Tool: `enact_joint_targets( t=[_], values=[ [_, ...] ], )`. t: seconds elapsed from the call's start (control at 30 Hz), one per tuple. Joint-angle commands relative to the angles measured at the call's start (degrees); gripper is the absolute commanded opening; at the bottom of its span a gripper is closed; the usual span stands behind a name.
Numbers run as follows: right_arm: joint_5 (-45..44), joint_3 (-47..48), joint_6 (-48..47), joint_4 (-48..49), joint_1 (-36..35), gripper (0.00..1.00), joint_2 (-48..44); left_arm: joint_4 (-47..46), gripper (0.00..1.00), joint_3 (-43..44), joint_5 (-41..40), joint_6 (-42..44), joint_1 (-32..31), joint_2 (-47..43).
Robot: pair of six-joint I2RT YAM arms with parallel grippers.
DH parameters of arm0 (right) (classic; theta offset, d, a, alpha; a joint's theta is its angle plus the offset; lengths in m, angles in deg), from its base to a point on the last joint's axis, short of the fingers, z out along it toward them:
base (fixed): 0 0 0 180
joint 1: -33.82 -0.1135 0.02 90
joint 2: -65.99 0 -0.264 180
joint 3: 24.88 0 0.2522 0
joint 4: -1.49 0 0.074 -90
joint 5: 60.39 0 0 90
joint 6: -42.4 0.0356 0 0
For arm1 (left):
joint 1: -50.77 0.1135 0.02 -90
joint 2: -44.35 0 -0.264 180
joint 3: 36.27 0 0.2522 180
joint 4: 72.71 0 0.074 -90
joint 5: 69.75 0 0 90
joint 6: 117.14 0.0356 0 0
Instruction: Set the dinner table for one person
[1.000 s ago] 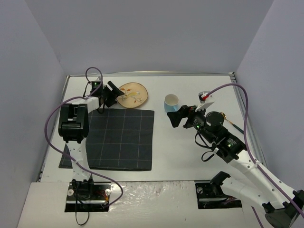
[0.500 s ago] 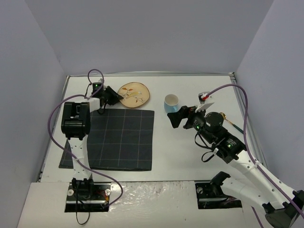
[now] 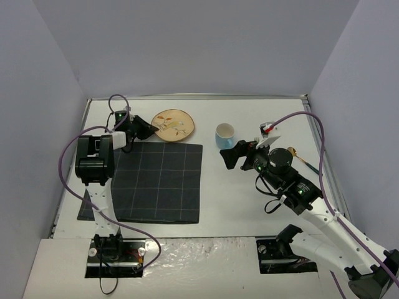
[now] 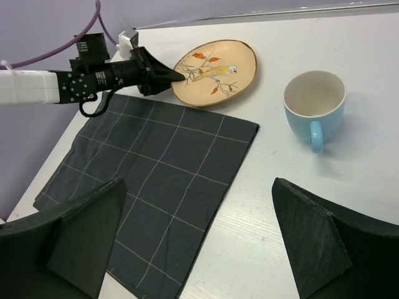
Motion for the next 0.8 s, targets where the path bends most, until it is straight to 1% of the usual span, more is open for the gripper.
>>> enact_joint_targets(
  t=[0.0,0.2,0.33,0.4,0.53,0.63,0.77],
  values=[
    [0.03,0.65,0.35,4.13,0.23,1.0,0.71,-8.84,0.0,0.77,3.33,-3.89,2.69,-11.64],
    [1.87,3.23,2.22,3.98,0.32,1.0,5.39,-10.79,0.0,-1.9,6.04,-6.97,3.7,-17.81],
    [1.74,6.47,5.18,3.73,0.32,0.99,9.64,-8.76,0.0,-6.22,7.36,-7.02,4.32,-23.48],
    [1.62,8.0,7.72,3.69,0.4,0.99,13.19,-7.16,0.0,-8.01,8.04,-6.44,4.37,-26.15],
    [2.82,12.07,9.96,3.66,0.88,0.99,19.2,1.14,0.0,-11.04,10.08,-3.19,4.2,-33.44],
    [4.72,15.78,11.21,3.6,1.23,0.99,24.12,5.71,0.0,-13.7,11.63,0.15,4.27,-38.76],
    [7.07,18.89,13.11,4.03,2.31,0.99,29.62,6.58,0.0,-18.82,12.22,-0.82,4.03,-45.54]
  ],
)
